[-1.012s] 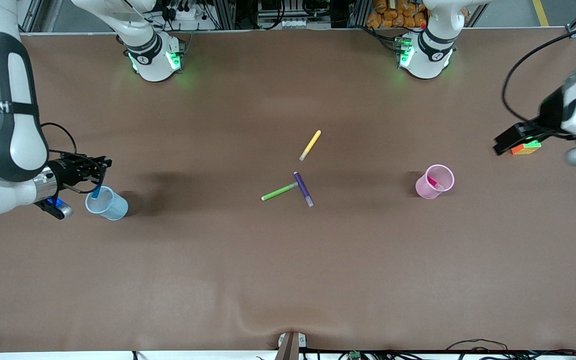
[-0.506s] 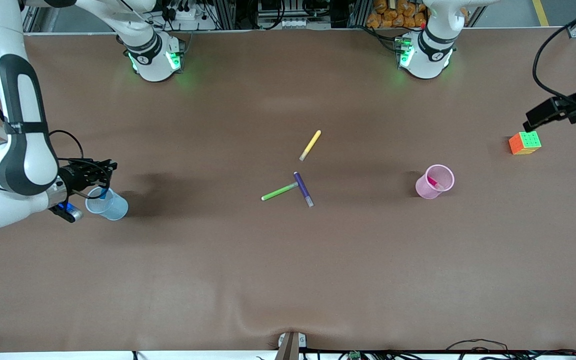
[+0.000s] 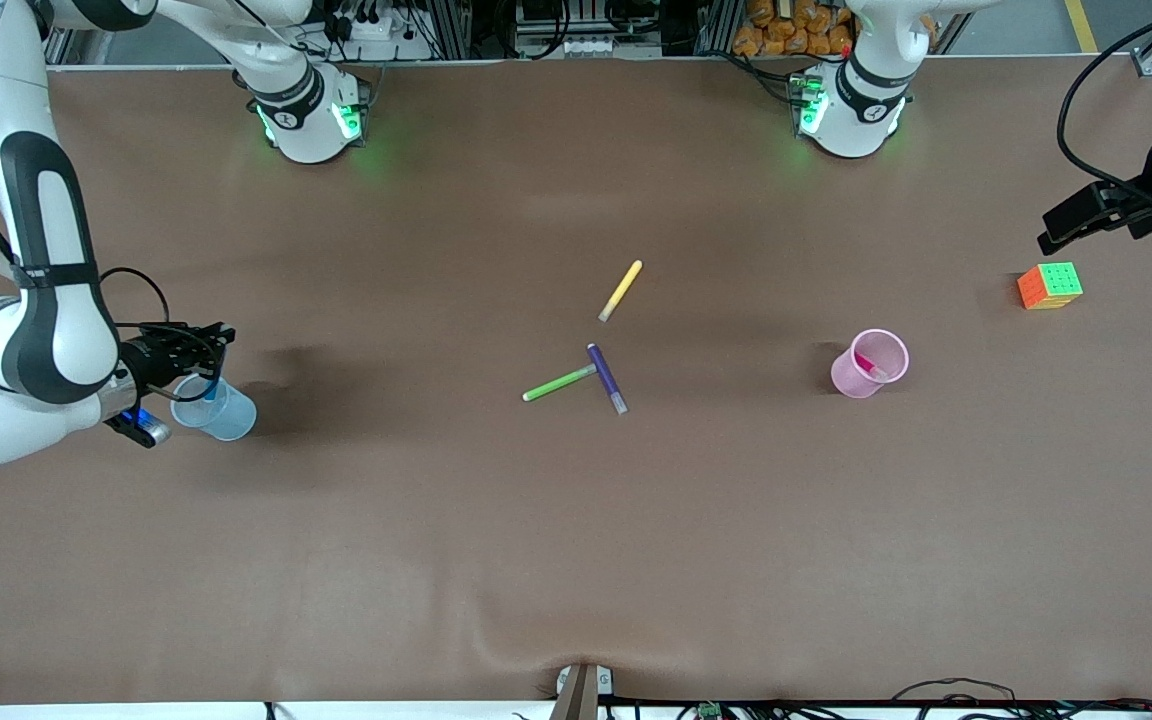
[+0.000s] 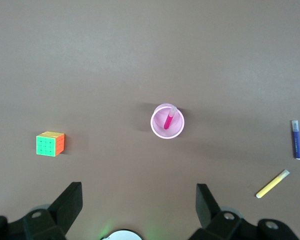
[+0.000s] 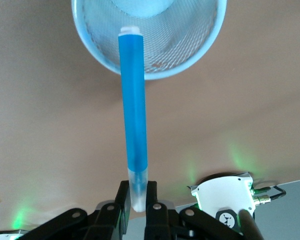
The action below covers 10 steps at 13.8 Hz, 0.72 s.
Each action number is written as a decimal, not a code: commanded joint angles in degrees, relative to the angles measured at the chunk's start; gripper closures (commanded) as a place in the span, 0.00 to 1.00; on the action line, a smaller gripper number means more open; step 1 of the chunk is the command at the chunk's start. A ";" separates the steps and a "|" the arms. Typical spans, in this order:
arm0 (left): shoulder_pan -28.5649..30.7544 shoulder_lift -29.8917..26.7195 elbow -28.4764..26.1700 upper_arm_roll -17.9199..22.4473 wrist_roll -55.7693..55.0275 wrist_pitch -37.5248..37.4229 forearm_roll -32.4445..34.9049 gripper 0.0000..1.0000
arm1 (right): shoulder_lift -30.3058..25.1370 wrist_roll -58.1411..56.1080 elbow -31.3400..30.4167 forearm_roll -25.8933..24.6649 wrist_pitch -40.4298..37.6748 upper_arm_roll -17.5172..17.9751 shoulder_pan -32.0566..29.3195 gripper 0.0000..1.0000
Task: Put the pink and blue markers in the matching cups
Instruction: 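Lower the blue marker into the blue cup and open the right gripper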
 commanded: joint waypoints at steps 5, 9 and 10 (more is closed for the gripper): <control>-0.25 -1.52 -1.07 0.44 0.64 -0.86 -1.21 0.00 | 2.00 -2.09 1.59 -0.40 1.41 0.80 -1.94 0.93; -0.25 -1.43 -1.24 0.53 0.73 -2.19 -0.69 0.00 | 2.88 -2.18 1.68 -0.58 1.94 0.80 -2.21 0.65; -0.25 -1.25 -1.16 0.53 0.73 -2.10 -0.69 0.00 | 2.88 -2.10 1.76 -0.58 2.20 0.80 -2.38 0.62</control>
